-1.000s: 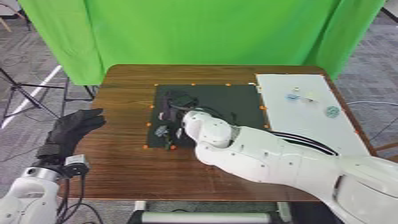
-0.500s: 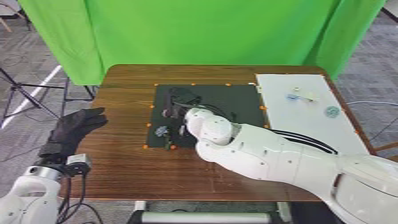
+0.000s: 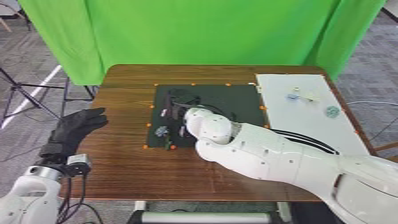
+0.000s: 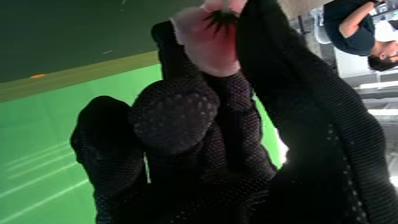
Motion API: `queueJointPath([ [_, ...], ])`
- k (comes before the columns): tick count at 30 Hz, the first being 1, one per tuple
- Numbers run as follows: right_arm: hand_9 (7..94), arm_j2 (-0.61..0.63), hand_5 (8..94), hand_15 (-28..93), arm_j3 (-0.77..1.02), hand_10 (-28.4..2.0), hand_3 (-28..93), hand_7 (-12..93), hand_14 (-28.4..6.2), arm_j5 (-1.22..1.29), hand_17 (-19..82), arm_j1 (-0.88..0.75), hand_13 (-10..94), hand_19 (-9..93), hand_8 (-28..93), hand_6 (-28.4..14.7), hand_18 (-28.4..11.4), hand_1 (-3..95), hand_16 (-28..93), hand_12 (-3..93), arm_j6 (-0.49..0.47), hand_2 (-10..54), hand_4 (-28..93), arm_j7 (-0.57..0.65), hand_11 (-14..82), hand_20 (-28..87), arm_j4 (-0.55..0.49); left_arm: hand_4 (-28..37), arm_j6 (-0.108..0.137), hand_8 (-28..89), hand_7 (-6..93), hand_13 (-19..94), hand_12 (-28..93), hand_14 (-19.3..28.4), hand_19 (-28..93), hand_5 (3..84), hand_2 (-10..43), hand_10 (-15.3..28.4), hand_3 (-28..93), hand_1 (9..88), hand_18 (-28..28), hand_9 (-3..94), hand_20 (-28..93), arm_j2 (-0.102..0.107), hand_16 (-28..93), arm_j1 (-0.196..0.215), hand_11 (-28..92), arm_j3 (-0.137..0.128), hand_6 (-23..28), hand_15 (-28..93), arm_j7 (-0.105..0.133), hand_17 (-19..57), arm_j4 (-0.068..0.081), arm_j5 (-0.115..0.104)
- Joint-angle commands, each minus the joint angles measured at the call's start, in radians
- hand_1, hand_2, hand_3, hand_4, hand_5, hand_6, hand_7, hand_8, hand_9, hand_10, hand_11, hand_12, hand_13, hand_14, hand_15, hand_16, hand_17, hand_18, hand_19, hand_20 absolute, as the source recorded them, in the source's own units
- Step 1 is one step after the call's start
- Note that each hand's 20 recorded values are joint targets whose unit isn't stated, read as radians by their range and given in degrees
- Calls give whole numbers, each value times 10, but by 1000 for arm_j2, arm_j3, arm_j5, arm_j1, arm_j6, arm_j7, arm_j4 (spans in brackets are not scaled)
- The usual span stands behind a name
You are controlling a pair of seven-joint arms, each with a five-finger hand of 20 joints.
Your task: Arrange flowers
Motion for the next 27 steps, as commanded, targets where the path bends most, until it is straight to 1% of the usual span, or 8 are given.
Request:
queueJointPath([
  [1,674,12,616,625,67,-129,661,179,-12,-27,588,-24,865,932,-60,18,-134,438,320,190,-55,-95,-142,-1,106,569,-32,-248,-19,-73,178,382,95,196,100,464,101,162,616,284,114,472,122,-8,-50,7,212,-11,52,203,-14,79,-4,6],
  [4,663,14,604,615,106,-137,665,171,-16,-22,589,-42,866,932,-84,21,-133,425,317,185,-112,-95,-140,8,95,565,-48,-247,-22,-73,179,382,96,197,101,464,99,162,616,285,115,472,122,-9,-50,8,212,-13,51,203,-15,78,-4,7],
  [9,648,25,587,596,132,-146,657,153,-22,-55,584,-61,869,932,-79,22,-136,410,313,174,-142,-95,-139,-20,89,543,-61,-243,-28,-74,180,384,96,197,101,463,97,162,614,287,117,472,121,-11,-50,12,212,-17,49,205,-18,76,-7,9],
  [10,646,49,586,594,32,-148,658,152,-22,24,584,15,870,932,-78,22,-136,406,313,173,-83,-95,-137,1,89,540,-69,-243,-26,-74,180,384,96,197,100,463,96,161,614,287,117,473,121,-11,-50,15,213,-19,48,205,-16,76,-8,9],
  [14,640,97,583,590,60,-149,654,149,-22,19,581,35,869,932,-76,21,-138,396,315,172,-90,-95,-133,-12,89,531,-112,-242,-21,-74,180,385,96,197,100,463,94,161,614,288,118,472,121,-12,-50,25,212,-28,49,205,-19,75,-15,9],
  [21,607,316,562,584,188,-144,656,137,-28,20,548,45,846,928,-72,13,-149,378,318,179,-64,-95,-130,-39,88,513,-281,-241,-14,-73,180,385,96,198,100,463,93,162,612,290,119,473,120,-15,-50,53,213,-49,48,205,-18,75,-27,8],
  [24,570,432,526,579,274,-141,648,116,-50,36,507,10,804,907,-63,1,-168,360,318,190,-32,-95,-127,-32,83,500,-337,-240,-15,-74,180,385,96,198,101,463,92,163,612,290,119,473,121,-22,-50,63,212,-59,48,204,-20,75,-31,9],
  [27,525,540,490,588,354,-153,644,96,-61,47,494,-42,782,900,-54,-13,-171,336,318,198,-3,-95,-126,-12,75,500,-364,-239,-15,-74,180,385,97,198,101,463,92,162,612,290,119,472,121,-24,-50,70,212,-67,47,204,-22,75,-34,9],
])
